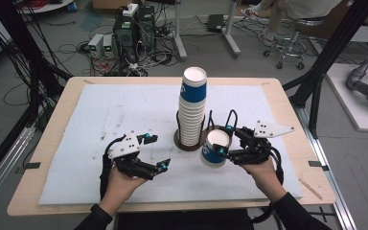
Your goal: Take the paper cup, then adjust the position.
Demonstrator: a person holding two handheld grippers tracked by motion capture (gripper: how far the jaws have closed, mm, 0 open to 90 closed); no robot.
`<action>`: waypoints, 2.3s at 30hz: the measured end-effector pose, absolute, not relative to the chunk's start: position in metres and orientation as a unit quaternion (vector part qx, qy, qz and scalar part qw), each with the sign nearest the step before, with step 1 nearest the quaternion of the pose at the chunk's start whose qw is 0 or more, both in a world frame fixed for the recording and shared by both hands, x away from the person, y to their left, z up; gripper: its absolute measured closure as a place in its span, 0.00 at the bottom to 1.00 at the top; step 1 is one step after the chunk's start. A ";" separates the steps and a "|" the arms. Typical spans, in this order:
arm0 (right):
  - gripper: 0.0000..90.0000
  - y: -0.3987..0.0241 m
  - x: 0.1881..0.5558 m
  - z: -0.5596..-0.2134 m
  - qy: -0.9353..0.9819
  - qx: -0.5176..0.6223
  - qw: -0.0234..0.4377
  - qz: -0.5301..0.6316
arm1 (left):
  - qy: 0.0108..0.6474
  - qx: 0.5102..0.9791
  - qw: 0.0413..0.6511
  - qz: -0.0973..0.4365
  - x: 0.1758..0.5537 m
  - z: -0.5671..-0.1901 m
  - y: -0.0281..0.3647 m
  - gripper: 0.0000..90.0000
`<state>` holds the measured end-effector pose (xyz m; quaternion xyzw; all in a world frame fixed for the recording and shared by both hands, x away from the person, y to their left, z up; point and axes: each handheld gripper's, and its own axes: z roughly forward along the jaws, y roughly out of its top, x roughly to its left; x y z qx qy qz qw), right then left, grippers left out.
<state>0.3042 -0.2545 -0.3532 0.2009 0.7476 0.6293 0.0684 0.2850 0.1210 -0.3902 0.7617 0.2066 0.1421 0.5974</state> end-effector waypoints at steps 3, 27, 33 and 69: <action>0.34 -0.255 0.306 -0.354 0.746 0.202 0.068 0.630 | 0.213 0.763 0.594 0.143 0.284 -0.391 0.123 0.11; 0.34 -0.256 0.304 -0.351 0.745 0.198 0.072 0.632 | 0.206 0.764 0.597 0.132 0.286 -0.392 0.117 0.11; 0.34 -0.257 0.304 -0.351 0.744 0.200 0.071 0.633 | 0.204 0.765 0.596 0.133 0.287 -0.392 0.116 0.11; 0.34 -0.239 0.300 -0.348 0.745 0.179 0.046 0.641 | 0.152 0.770 0.617 0.054 0.293 -0.394 0.066 0.11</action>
